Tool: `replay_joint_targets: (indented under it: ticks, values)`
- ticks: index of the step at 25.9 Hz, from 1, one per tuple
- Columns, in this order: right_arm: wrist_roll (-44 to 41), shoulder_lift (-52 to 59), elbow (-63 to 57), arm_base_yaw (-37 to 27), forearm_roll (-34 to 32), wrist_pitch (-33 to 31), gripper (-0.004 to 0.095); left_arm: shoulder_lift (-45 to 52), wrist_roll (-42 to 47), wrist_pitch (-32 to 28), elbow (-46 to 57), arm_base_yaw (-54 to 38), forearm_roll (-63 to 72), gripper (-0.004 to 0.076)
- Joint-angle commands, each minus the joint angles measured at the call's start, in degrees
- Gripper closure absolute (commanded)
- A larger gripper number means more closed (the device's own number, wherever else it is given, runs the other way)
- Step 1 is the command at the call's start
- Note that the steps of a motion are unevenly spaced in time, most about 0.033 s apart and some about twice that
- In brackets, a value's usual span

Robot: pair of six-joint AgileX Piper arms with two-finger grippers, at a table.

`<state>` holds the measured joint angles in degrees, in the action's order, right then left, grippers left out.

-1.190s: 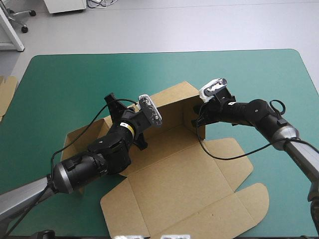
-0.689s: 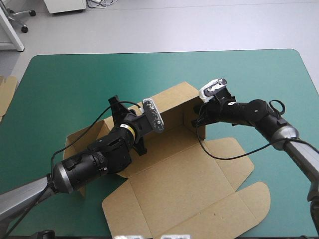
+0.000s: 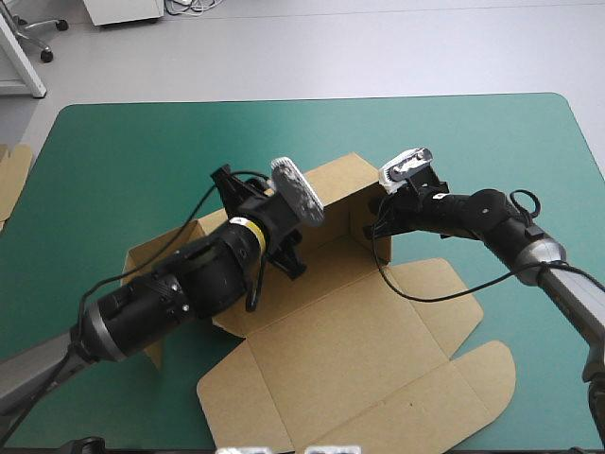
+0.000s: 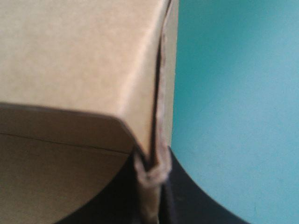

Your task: Fold the box

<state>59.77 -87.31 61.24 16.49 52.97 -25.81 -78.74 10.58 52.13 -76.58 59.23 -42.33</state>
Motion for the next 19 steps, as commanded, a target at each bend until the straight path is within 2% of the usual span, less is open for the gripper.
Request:
replay_joint_targets:
  ticks: [1, 9, 13, 17, 19]
  values:
    - [-1.01, 2.08, 1.45, -0.05, 2.08, 0.33, 0.0922, 2.1, 1.6, -0.23, -5.42, -5.04, -2.37, 0.0398]
    - [-2.16, 2.08, 1.45, -0.05, 1.66, -0.32, 0.0922, 2.1, 6.54, 0.37, -8.77, -22.19, -2.12, 0.0722]
    - [-5.65, 2.08, 1.56, -0.05, -0.74, -0.5, 0.0922, 2.1, 4.52, -3.14, -8.77, -35.71, 10.23, 0.0738]
    - [-8.94, 2.08, 1.81, -0.15, -3.57, -0.17, 0.0922, 1.72, -2.1, -5.23, -8.77, -47.0, 25.8, 0.0738]
    - [-15.34, 2.08, 2.65, -0.24, -7.72, -0.17, 0.0922, 0.66, -8.15, -5.59, -8.54, -54.34, 36.67, 0.0738]
